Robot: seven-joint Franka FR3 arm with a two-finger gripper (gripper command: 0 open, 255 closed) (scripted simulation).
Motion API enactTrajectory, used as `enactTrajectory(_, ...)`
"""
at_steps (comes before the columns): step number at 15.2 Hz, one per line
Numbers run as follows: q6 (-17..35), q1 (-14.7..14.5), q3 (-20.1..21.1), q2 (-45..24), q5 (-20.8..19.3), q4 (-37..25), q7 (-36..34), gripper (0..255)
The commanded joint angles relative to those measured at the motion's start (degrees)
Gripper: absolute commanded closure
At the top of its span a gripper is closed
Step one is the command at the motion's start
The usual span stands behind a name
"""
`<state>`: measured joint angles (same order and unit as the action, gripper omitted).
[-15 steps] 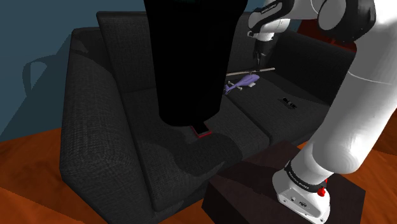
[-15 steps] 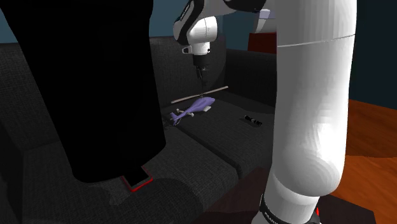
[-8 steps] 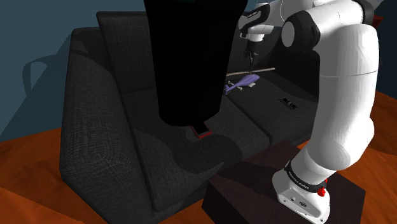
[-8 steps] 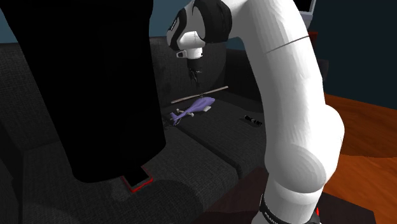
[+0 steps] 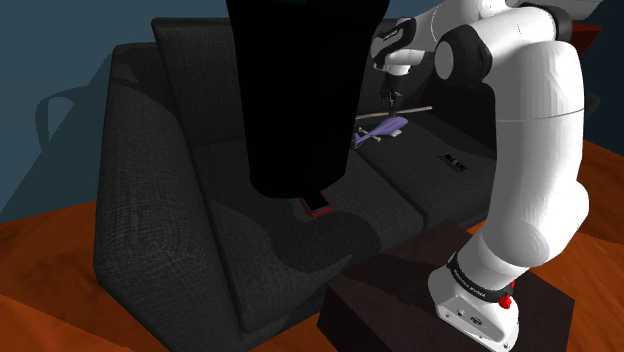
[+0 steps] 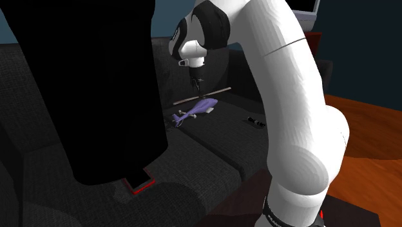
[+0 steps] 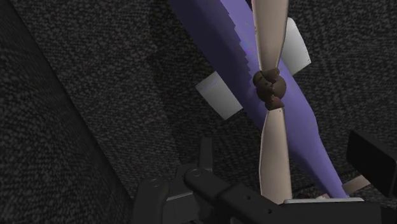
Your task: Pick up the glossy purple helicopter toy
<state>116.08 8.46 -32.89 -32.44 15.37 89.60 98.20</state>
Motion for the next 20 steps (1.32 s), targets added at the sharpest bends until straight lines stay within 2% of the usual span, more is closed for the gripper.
enactTrajectory(1, 0.5, -0.1, 0.1, -0.1, 0.1, 0.4, 0.0, 0)
enactTrajectory(2, 0.4, -0.1, 0.1, -0.1, 0.1, 0.3, -0.1, 255)
enactTrajectory(11, 0.5, -0.1, 0.1, -0.1, 0.1, 0.4, 0.0, 255)
enactTrajectory(20, -5.1, -0.3, -0.9, 2.3, -1.4, -3.1, -0.8, 255)
